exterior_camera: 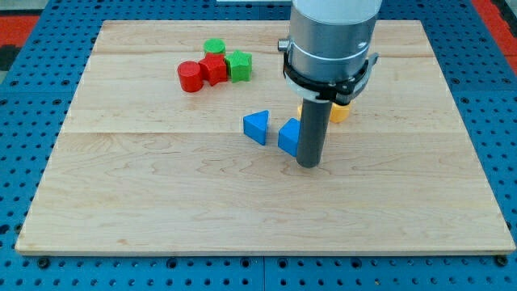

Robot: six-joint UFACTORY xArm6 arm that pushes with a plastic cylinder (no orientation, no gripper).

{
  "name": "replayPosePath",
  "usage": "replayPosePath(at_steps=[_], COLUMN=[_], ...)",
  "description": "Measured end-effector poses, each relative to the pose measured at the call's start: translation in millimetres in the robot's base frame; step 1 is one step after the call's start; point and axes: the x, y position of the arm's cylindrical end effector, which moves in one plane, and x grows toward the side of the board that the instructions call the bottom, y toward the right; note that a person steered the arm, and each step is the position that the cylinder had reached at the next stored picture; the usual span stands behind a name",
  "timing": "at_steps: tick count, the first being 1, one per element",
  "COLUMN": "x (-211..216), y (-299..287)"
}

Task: Push the blue triangle into the yellow hexagon

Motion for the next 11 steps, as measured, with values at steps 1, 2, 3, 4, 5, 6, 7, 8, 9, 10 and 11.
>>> replayPosePath(at_steps=[1,2,3,4,5,6,7,8,9,10,11], x=[30.6,5.5,-45.9,-53.0,-53.8,-47.7,-70.1,-83.3,-67.7,-22.3,21.3], y=[-21.5,-106.4,-108.4,-63.9,-71.2,-110.0,-90.7,-61.7,-31.5,-87.1,-47.4])
